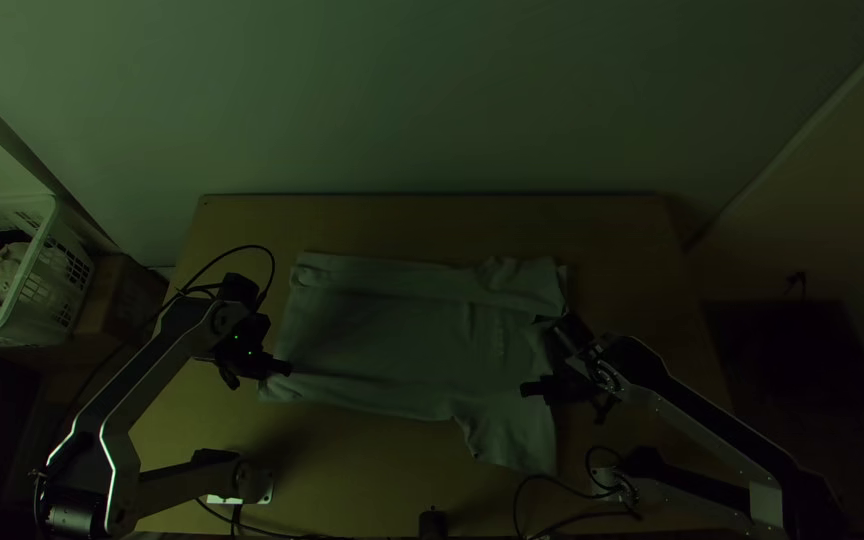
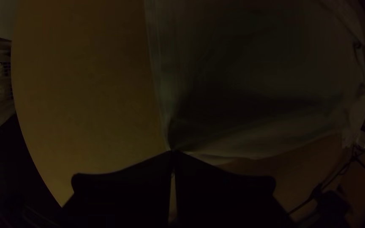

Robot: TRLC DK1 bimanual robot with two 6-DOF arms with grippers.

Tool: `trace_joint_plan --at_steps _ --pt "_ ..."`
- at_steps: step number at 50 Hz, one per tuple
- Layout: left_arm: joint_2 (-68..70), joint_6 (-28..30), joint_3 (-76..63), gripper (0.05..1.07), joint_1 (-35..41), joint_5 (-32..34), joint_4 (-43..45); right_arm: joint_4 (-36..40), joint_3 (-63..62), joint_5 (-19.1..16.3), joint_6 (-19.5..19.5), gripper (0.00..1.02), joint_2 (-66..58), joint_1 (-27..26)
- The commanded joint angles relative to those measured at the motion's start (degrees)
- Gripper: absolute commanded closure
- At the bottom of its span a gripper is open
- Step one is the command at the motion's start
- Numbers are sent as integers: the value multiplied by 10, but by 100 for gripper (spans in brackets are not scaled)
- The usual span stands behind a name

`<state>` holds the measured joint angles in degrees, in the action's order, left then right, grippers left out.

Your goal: Fold the t-shirt

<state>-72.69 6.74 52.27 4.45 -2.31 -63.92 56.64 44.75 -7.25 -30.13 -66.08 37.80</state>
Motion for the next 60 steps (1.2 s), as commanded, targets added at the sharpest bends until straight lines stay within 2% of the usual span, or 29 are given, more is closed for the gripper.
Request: trace_joint_plan --at_steps 1,23,36,60 --pt "-1 7 27 104 -10 6 -5 23 23 7 10 100 12 -14" --pt "-33 6 114 104 -14 11 3 43 68 18 68 100 18 -115" --pt "-82 -4 205 104 -3 22 7 27 117 18 92 100 -31 -171" --pt "-218 -7 412 104 2 22 10 -23 214 18 111 100 -157 -224"
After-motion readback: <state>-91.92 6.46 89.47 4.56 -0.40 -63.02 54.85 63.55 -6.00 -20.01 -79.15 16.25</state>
